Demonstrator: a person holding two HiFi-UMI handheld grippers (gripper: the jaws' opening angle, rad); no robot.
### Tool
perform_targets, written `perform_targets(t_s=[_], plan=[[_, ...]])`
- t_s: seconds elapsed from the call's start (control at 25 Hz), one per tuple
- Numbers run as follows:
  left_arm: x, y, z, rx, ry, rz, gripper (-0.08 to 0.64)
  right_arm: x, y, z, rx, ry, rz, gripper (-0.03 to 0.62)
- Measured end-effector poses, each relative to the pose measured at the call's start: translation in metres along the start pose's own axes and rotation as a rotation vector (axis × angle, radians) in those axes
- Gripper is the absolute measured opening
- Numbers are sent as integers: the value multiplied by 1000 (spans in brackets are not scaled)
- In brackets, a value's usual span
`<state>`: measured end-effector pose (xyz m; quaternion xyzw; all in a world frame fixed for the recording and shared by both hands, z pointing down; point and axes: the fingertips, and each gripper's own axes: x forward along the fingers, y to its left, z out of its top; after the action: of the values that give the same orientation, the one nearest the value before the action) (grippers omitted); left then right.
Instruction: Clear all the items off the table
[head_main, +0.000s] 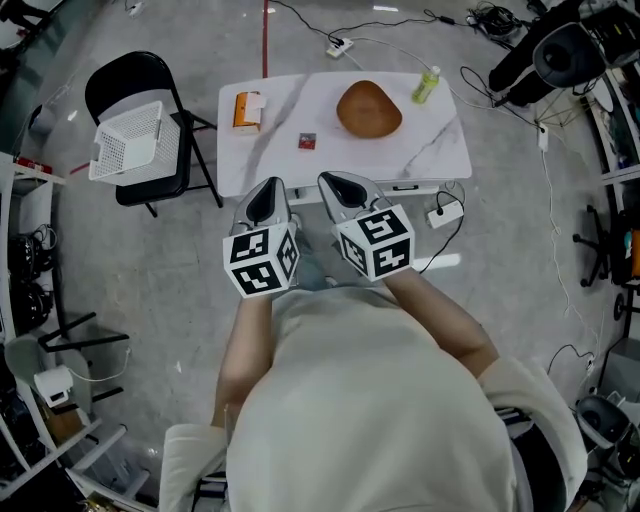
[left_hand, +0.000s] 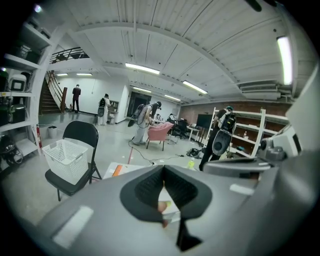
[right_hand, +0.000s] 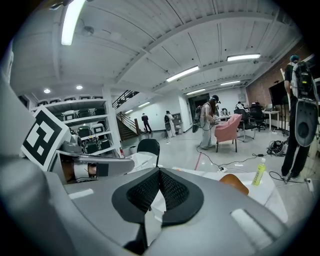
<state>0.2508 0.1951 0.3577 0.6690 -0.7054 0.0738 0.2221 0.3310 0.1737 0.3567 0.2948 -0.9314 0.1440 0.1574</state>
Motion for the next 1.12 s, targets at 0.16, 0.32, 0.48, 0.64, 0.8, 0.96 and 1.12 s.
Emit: perform_targets(t_s=[0.16, 0.32, 0.48, 0.64, 0.8, 0.96, 1.12], plan=[[20, 12, 10, 5, 9, -10, 9, 24, -9, 8, 11, 6, -11, -2], [35, 27, 15, 3, 29, -24, 9, 46, -14, 8, 33, 21, -28, -1], [60, 42, 15, 6, 61, -30, 9, 71, -25, 5, 47, 51, -41, -1], [88, 56, 11, 4, 97, -32, 9, 99, -40, 0, 63, 85, -56, 0], [117, 73, 4, -11, 134, -25, 9, 126, -57, -7, 82, 120, -73, 0], [141, 88, -2, -16, 166, -21, 9, 152, -73, -12, 99, 145, -97, 0], [168, 102, -8, -25, 193, -25, 9, 182, -90, -20, 113, 168, -118, 0]])
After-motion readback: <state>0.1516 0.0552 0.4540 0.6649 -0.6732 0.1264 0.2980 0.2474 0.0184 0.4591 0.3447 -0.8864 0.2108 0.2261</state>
